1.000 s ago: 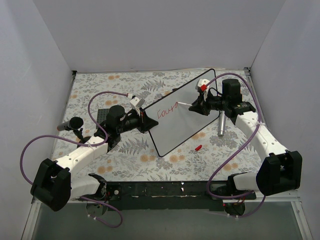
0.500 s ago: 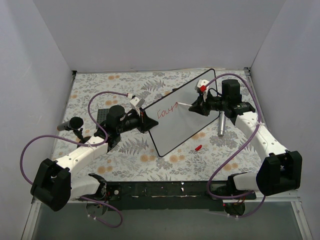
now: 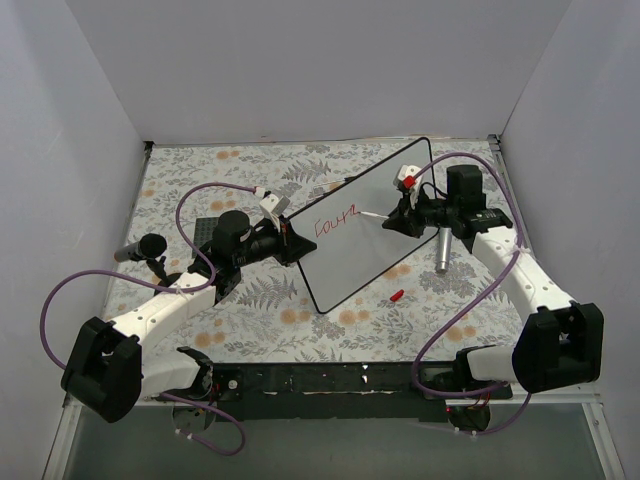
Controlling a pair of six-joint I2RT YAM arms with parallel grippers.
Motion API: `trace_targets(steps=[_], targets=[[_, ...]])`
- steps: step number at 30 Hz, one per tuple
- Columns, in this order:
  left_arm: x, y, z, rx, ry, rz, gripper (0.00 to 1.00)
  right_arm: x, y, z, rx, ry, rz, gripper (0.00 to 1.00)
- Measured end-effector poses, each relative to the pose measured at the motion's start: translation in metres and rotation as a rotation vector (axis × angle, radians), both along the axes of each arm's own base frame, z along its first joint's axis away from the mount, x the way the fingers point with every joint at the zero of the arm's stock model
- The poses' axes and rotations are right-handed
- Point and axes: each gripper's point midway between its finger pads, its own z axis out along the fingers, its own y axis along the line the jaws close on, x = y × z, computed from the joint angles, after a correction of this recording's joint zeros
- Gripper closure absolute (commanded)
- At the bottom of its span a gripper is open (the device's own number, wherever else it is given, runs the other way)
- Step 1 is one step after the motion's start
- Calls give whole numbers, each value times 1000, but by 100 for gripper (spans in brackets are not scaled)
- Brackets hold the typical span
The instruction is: Write a sentence on the whiteboard
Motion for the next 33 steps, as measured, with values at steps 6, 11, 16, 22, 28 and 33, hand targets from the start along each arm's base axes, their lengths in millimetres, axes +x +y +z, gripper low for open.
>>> trace_targets(steps=[6,11,16,22,28,33], targets=[[0,0,1,2,-7,-6,100,-1,-2,9,8,-31,0,99],[-1,-1,1,2,-10,-9,100,0,-2,22,27,-70,-7,99],[-1,-1,1,3,-11,-11,100,5,-2,19,28,-57,-24,99],[-1,-1,1,3,-9,-10,100,7,-2,15,27,-44,-29,99],[-1,-1,1,3,-9,-10,100,7,-1,16,31,-40,-30,99],[-1,-1,1,3,-9,-10,100,5,1,15,41,-30,-14,99]])
